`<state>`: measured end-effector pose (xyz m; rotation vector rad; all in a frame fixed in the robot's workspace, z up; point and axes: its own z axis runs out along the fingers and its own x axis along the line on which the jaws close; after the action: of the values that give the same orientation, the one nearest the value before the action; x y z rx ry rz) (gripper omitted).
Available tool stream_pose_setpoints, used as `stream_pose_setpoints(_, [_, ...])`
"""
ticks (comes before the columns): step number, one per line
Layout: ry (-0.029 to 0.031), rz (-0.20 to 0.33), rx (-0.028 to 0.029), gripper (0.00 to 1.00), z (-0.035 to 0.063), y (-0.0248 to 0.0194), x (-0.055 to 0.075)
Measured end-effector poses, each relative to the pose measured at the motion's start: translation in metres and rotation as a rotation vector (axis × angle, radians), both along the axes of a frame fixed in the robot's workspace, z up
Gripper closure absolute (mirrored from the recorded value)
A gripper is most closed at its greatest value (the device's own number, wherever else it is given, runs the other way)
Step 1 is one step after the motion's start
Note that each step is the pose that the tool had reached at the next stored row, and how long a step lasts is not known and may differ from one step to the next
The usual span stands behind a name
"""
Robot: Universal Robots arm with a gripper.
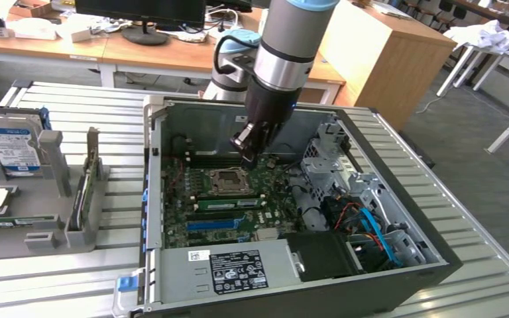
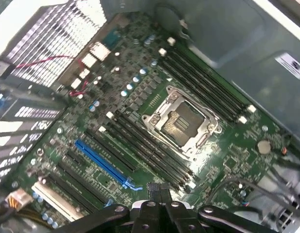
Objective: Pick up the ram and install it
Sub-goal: 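Press down the ram until it locks into place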
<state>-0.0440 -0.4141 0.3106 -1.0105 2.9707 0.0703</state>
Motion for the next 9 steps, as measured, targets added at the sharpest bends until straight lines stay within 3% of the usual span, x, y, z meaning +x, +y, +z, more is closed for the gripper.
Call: stream_pose_setpoints(9, [0.0000,-0.149,0.0000,0.89,-0.0004,0.0000,0.0000])
